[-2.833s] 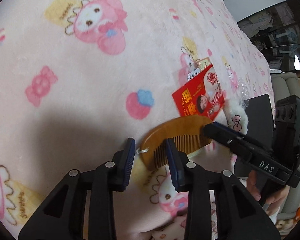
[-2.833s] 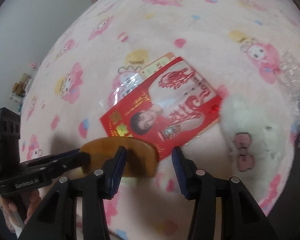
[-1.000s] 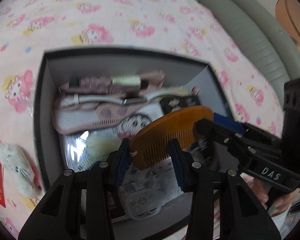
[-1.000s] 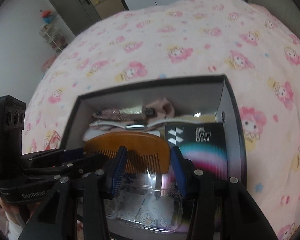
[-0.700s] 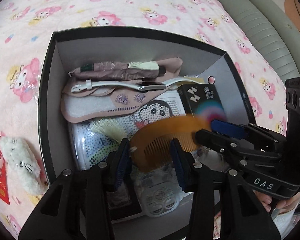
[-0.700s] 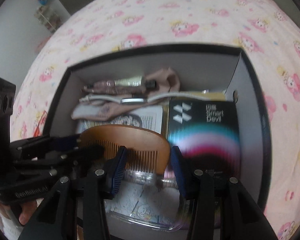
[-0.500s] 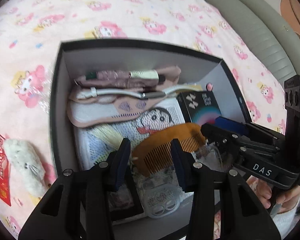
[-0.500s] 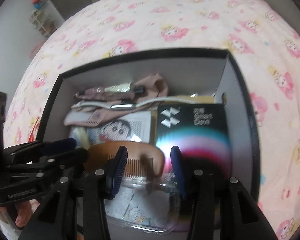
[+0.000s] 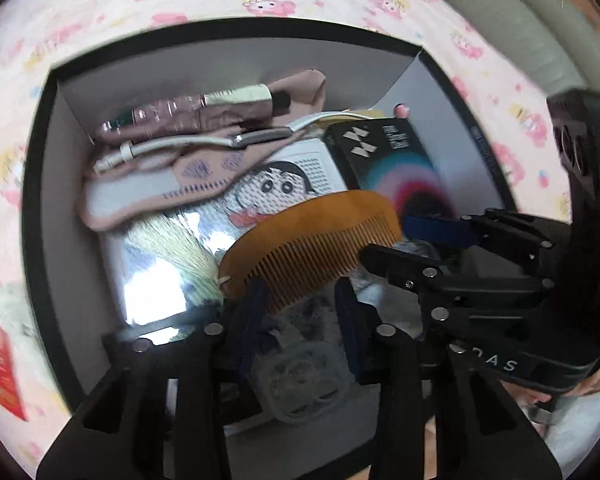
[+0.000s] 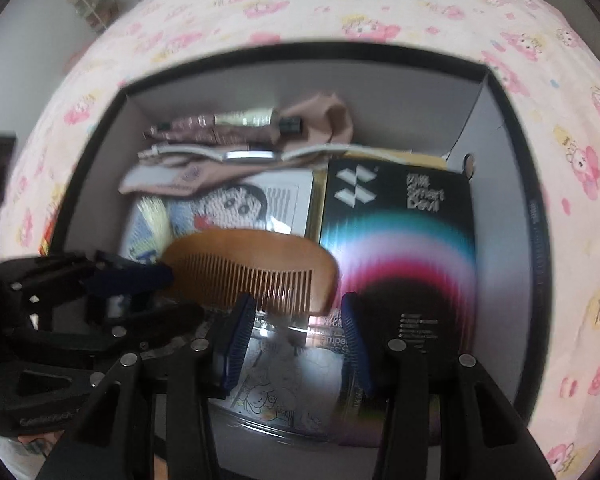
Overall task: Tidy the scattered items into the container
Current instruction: 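Open both grippers to release the comb and raise them from the box, then move both grippers toward the red envelopes on the blanket, then close both grippers on the red envelopes and lift them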
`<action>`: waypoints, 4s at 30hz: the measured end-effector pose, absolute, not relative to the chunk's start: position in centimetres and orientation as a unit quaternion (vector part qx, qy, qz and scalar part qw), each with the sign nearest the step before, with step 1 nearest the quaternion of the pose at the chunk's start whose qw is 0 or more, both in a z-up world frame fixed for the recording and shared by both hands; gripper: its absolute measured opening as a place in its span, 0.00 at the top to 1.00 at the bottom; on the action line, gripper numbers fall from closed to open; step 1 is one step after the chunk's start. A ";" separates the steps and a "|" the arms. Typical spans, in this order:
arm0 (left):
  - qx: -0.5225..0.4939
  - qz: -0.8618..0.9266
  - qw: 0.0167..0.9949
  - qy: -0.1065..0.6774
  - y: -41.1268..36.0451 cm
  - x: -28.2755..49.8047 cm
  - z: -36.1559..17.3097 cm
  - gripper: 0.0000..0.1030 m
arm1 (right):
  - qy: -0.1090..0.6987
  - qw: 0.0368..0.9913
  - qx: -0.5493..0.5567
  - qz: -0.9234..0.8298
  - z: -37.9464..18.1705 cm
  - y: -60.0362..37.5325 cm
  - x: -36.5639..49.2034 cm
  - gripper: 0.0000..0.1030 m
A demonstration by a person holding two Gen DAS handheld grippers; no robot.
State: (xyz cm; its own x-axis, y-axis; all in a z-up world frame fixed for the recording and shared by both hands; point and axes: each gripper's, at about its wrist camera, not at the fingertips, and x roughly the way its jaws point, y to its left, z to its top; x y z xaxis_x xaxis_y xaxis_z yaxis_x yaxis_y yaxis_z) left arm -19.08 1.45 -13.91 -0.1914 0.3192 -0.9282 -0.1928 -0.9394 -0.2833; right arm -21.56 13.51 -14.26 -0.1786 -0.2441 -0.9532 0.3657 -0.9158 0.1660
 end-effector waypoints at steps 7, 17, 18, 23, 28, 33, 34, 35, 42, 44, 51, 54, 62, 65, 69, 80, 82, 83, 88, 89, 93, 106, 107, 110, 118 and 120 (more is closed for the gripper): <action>-0.599 0.784 0.154 -0.063 0.9 -19.1 -13.4 0.67 | 0.085 0.160 0.581 -0.793 -13.7 13.8 -21.5 0.60; -0.606 0.777 0.134 -0.106 0.2 -22.2 -13.2 0.67 | 0.107 0.140 0.565 -0.806 -13.7 13.6 -22.2 0.60; -0.614 0.771 0.126 -0.109 0.1 -22.4 -13.8 0.67 | 0.107 0.136 0.567 -0.805 -13.8 13.6 -22.6 0.60; -0.622 0.763 0.139 -0.104 0.3 -21.7 -14.0 0.66 | 0.054 0.157 0.606 -0.778 -14.7 14.5 -23.3 0.60; -0.620 0.760 0.162 -0.113 0.6 -20.9 -14.3 0.66 | 0.064 0.161 0.610 -0.774 -14.9 14.8 -21.9 0.60; -0.574 0.797 0.157 -0.107 0.2 -17.8 -11.8 0.65 | 0.058 0.146 0.575 -0.803 -12.9 15.3 -20.3 0.60; -0.563 0.803 0.159 -0.109 0.1 -17.2 -11.1 0.62 | 0.062 0.137 0.555 -0.818 -11.8 15.4 -19.7 0.60; -0.551 0.811 0.163 -0.112 0.0 -16.4 -10.3 0.57 | 0.065 0.131 0.539 -0.829 -10.9 15.5 -19.2 0.60; -0.501 0.844 0.170 -0.087 0.2 -13.0 -6.1 0.56 | 0.061 0.104 0.471 -0.874 -6.9 14.9 -16.8 0.59; -0.495 0.846 0.176 -0.093 0.1 -11.9 -5.6 0.56 | 0.062 0.100 0.460 -0.880 -6.1 15.7 -15.3 0.59; -0.473 0.859 0.169 -0.103 -1.7 -7.0 -3.7 0.56 | 0.081 0.108 0.426 -0.895 -4.2 13.2 -10.9 0.59; -0.469 0.864 0.153 -0.105 -3.5 -4.9 -2.7 0.56 | 0.086 0.128 0.419 -0.895 -3.4 11.8 -9.0 0.59; -0.475 0.864 0.079 -0.146 -11.3 0.2 -2.8 0.57 | 0.119 0.221 0.417 -0.873 -3.1 4.2 -5.1 0.59; -0.480 0.860 0.047 -0.166 -15.1 1.6 -3.1 0.57 | 0.133 0.262 0.420 -0.859 -3.4 -0.1 -4.2 0.59; -0.479 0.856 -0.004 -0.194 -20.3 3.4 -3.7 0.57 | 0.131 0.317 0.437 -0.831 -4.3 -5.1 -3.8 0.60; -0.502 0.812 -0.072 -0.288 -30.1 4.3 -10.9 0.52 | 0.175 0.369 0.473 -0.781 -9.9 -15.9 -6.0 0.59; -0.508 0.803 -0.073 -0.303 -31.4 4.2 -12.5 0.52 | 0.176 0.356 0.482 -0.781 -10.8 -16.5 -7.5 0.59; -0.512 0.798 -0.075 -0.308 -32.0 4.0 -13.2 0.52 | 0.174 0.351 0.486 -0.781 -11.2 -16.7 -8.2 0.59; -0.528 0.776 -0.065 -0.339 -34.2 2.4 -16.6 0.52 | 0.170 0.325 0.509 -0.779 -13.4 -17.8 -11.6 0.59; -0.530 0.773 -0.060 -0.344 -34.4 2.1 -17.2 0.52 | 0.168 0.325 0.511 -0.778 -13.8 -18.1 -12.1 0.59; -0.537 0.762 -0.037 -0.360 -35.5 0.0 -19.1 0.52 | 0.173 0.311 0.512 -0.782 -15.1 -19.6 -14.2 0.59; -0.546 0.760 -0.009 -0.351 -35.7 -5.2 -20.1 0.52 | 0.150 0.332 0.562 -0.743 -20.0 -22.2 -18.9 0.53; -0.545 0.761 -0.011 -0.352 -35.8 -5.0 -19.9 0.52 | 0.142 0.349 0.571 -0.729 -20.1 -22.2 -18.8 0.53; -0.532 0.768 -0.030 -0.354 -36.4 -3.9 -19.4 0.73 | 0.147 0.379 0.583 -0.703 -19.9 -21.9 -17.5 0.52; -0.506 0.776 -0.085 -0.367 -38.4 2.2 -18.1 0.82 | 0.193 0.453 0.588 -0.642 -18.3 -21.7 -11.5 0.50; -0.508 0.766 -0.096 -0.382 -39.1 3.5 -18.4 0.78 | 0.190 0.467 0.587 -0.634 -17.5 -21.6 -10.5 0.51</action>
State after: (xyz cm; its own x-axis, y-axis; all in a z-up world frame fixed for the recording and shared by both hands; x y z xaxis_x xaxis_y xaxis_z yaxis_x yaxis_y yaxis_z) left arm 3.48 -39.07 -18.37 -0.4649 0.2410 -0.8519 0.5348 -0.6904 -0.4872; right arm -10.45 -21.64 -17.52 0.1248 -0.3689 -0.9211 0.8149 -0.4915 0.3072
